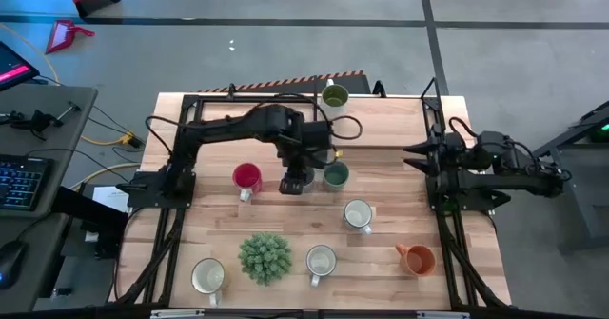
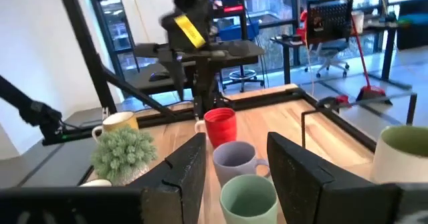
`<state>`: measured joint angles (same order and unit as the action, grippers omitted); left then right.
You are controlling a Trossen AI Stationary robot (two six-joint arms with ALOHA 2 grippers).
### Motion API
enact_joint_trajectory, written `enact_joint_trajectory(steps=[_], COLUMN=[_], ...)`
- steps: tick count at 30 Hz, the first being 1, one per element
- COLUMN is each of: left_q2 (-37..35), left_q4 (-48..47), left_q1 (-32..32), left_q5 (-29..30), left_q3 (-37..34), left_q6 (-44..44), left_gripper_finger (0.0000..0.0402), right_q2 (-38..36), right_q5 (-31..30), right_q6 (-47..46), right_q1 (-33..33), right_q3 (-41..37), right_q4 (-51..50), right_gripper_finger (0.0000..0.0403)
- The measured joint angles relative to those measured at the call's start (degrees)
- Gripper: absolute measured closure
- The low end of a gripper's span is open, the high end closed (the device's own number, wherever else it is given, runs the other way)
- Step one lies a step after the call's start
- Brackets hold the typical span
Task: Place coffee mugs
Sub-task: Put the light green mug on the shelf
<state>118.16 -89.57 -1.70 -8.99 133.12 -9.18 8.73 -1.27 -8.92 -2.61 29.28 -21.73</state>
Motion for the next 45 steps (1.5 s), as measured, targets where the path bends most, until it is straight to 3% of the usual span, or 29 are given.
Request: enact_joint_trajectory(steps=[7,10,16,22,29,34,41,45], left_q2=[-12.91,-20.73,-38.22,-53.57,-69.98,-77.99,-81.17,-81.25], left_q4=[0.44,3.27,18.34,27.55,41.94,51.84,59.68,61.69], left_q1=[-2.80,-3.69,-3.65,-2.12,-1.17,-1.22,-1.33,-1.33], left_q5=[-0.12,0.33,0.49,0.55,3.68,6.75,8.48,9.65], left_q3=[-12.81,-23.21,-48.97,-66.12,-78.87,-86.25,-92.41,-93.65], left_q6=[0.66,2.24,8.41,15.38,18.46,20.04,19.14,19.14], left_gripper_finger=[0.0209,0.0209,0.0209,0.0209,0.0209,0.0209,0.0209,0.0209], right_q2=[2.02,3.26,5.39,7.27,12.95,20.13,32.90,41.00], right_q5=[-1.75,-1.74,-2.54,-4.20,-5.71,-4.40,-0.73,2.49], right_q6=[-2.60,-2.63,-1.24,-2.78,-10.81,-15.74,-14.45,-9.13], right_q1=[0.00,0.00,0.00,0.00,0.00,0.00,0.00,0.01], right_q3=[0.00,0.00,0.00,0.00,0.00,0.00,6.28,15.90], right_q4=[2.61,6.59,12.04,13.11,14.37,19.09,19.77,8.91], right_gripper_finger=[0.0258,0.0258,0.0258,0.0258,0.0258,0.0258,0.0258,0.0258])
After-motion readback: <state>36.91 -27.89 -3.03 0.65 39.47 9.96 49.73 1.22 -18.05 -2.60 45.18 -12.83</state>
